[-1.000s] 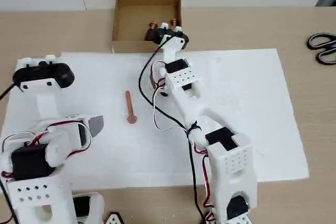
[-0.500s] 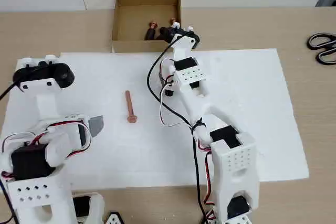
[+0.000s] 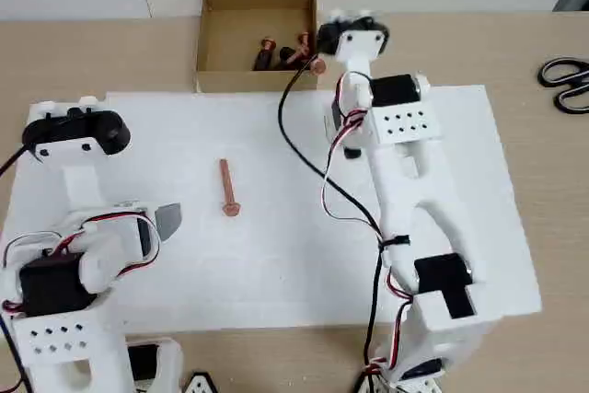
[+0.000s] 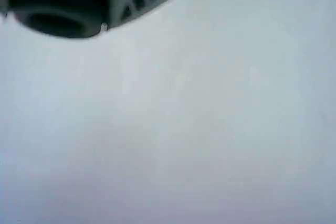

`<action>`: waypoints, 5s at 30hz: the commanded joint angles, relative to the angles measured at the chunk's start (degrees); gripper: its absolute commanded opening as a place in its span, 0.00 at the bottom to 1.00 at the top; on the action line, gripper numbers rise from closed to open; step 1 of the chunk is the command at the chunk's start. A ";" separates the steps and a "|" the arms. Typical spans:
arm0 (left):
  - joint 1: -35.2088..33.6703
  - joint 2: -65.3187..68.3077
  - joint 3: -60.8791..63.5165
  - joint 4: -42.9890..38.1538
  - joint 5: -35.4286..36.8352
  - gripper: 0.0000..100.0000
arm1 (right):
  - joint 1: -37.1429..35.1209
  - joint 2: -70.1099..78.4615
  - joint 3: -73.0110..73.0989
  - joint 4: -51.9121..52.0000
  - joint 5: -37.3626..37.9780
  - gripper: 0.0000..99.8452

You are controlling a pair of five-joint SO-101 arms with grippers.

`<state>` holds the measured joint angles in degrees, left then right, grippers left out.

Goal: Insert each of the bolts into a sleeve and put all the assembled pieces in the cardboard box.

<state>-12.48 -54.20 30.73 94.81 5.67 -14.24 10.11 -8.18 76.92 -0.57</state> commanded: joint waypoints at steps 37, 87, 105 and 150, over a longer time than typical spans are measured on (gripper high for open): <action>-0.44 -0.70 -0.13 -1.32 -0.62 0.27 | 0.75 8.13 10.64 -4.44 2.20 0.13; 16.35 88.70 -51.91 3.96 13.19 0.16 | 9.36 -9.71 11.25 8.48 11.96 0.00; 16.35 87.47 -58.68 5.71 13.01 0.01 | 9.36 -9.71 11.25 7.96 11.96 0.00; 8.53 76.75 -38.99 -9.85 -87.12 0.06 | 9.27 -9.71 13.45 8.40 11.60 0.00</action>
<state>-4.40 22.90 -7.96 86.11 -74.77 -5.01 3.69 5.63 84.84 11.30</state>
